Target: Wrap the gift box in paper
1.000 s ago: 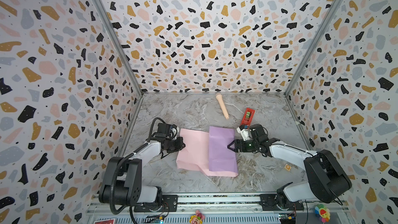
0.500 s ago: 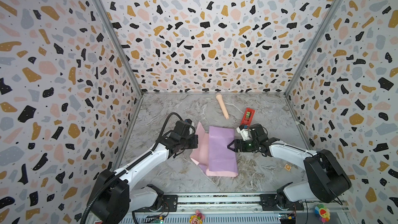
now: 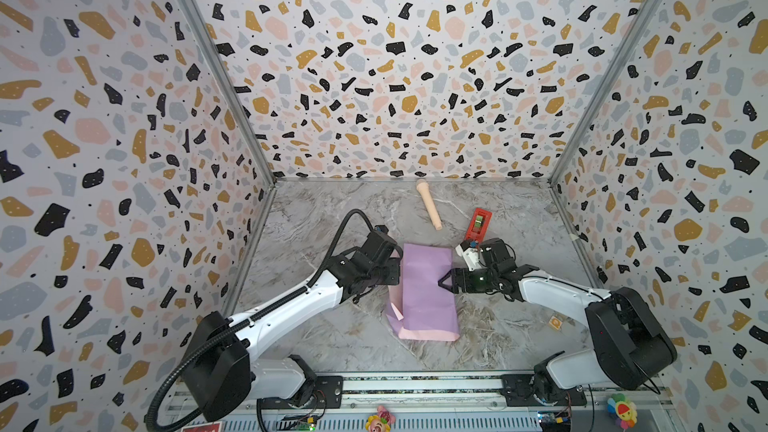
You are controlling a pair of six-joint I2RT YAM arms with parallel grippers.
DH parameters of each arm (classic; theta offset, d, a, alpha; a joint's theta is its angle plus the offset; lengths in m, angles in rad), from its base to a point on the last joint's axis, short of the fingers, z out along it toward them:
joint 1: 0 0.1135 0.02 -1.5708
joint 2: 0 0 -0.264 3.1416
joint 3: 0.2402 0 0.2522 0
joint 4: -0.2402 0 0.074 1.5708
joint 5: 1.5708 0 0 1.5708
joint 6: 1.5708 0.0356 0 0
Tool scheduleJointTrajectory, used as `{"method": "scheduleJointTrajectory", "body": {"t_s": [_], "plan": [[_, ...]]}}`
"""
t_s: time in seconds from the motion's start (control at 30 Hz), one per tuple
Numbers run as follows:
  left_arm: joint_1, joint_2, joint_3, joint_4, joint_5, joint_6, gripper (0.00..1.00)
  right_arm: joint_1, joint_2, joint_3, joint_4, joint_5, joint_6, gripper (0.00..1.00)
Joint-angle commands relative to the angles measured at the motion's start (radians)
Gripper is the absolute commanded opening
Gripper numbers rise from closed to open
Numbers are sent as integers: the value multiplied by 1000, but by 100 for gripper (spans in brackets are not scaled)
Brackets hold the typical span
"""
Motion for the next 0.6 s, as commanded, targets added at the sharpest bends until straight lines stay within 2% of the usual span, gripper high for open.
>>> {"method": "scheduleJointTrajectory", "body": {"t_s": [0.0, 0.13, 0.33, 0.57], "plan": [[1, 11, 69, -115, -98, 73, 0, 23, 38, -24, -127, 87, -28, 86], [4, 37, 141, -190, -112, 122, 0, 22, 38, -28, -125, 86, -28, 86], [4, 65, 171, -235, -82, 154, 0, 22, 38, -31, -122, 86, -27, 86], [-20, 62, 190, -238, -60, 136, 0, 24, 44, -31, -117, 87, -25, 86]]}}
